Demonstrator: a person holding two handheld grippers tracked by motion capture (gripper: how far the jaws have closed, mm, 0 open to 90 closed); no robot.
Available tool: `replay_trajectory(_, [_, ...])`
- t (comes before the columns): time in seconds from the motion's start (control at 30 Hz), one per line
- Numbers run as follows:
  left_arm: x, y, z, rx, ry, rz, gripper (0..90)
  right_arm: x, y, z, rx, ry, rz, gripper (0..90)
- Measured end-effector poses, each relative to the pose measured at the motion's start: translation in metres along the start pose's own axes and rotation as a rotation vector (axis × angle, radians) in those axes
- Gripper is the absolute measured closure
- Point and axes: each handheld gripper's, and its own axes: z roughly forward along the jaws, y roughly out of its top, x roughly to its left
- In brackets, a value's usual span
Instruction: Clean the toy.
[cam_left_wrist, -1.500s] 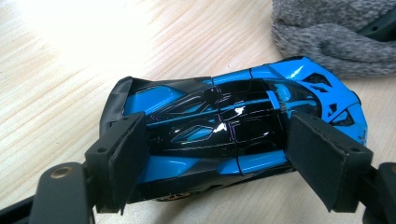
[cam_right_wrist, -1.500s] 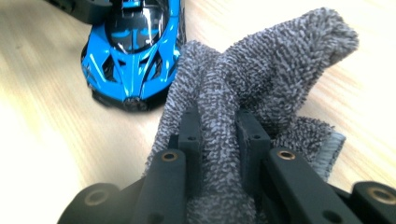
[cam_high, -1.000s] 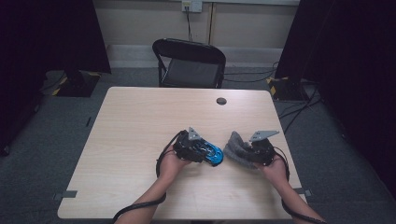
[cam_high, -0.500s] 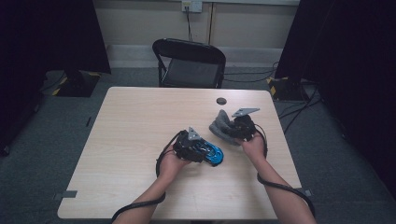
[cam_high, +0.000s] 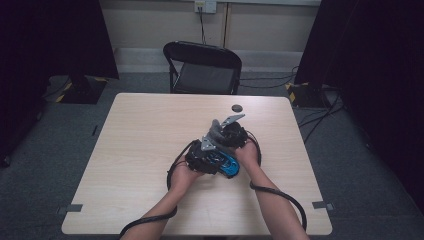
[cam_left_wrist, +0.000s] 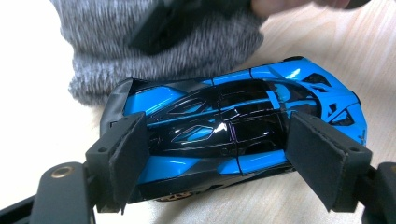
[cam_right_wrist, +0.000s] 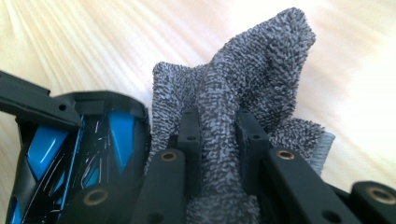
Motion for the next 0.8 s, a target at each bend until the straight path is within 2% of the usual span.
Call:
replay_trajectory(0.1, [0.0,0.0,0.0,0.003,0.002,0.001,21.2,0.002,-0.004,0.005,0.012,0.012,-0.012,75.5])
replay_trajectory(0.27, [0.0,0.0,0.0,-0.003,0.001,-0.004,21.1,-0.002,-0.01,0.005,0.009,0.05,0.025,76.2])
replay_trajectory(0.63, [0.0,0.001,0.0,0.0,-0.003,0.0,21.5,-0.002,-0.016,0.001,0.0,0.058,-0.026,76.6])
replay_trajectory(0.8, [0.0,0.0,0.0,-0.002,-0.002,0.001,21.9,-0.003,-0.018,-0.002,0.003,0.063,-0.033,76.7])
